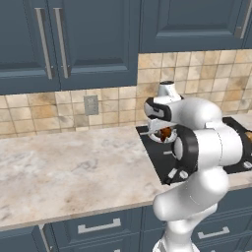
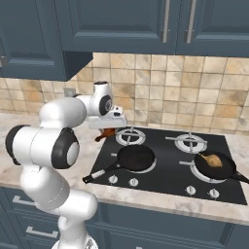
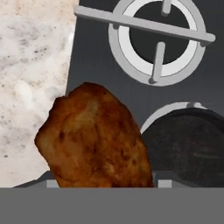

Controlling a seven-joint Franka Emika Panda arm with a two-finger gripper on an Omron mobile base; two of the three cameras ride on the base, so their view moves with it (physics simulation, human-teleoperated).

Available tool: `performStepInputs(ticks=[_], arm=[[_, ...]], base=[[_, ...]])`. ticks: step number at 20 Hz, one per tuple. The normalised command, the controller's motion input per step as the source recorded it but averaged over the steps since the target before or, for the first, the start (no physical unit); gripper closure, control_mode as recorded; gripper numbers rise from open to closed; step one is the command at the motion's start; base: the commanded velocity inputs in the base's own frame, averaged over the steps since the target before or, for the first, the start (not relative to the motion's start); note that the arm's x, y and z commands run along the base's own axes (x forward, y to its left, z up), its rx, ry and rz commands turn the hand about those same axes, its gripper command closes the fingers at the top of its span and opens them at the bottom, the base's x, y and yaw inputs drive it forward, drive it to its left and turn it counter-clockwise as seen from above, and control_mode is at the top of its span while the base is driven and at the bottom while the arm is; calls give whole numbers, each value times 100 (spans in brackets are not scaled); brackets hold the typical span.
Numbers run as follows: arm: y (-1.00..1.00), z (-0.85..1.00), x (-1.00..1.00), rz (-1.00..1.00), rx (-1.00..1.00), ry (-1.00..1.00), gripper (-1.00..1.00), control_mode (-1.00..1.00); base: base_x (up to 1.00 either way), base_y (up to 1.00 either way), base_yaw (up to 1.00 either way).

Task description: Place both pans onto different burners. Then place the onion and the chicken drumstick on different pans.

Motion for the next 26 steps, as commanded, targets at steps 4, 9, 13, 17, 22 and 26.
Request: performStepInputs(ticks=[4,9,13,17,22,26], arm=[[-31,12,-25,-4,0,0,100,-100],[-38,2,-10,-1,1,0,100,-100],[-41,0,0,0,1,0,100,-100],[-34,-3,0,0,1,0,100,-100],[-25,-3,0,0,2,1,100,-100],[-12,-18,0,0,0,0,100,-100]], base=[[0,0,0],[0,0,0],[0,0,0],[0,0,0],[0,0,0],[0,0,0]])
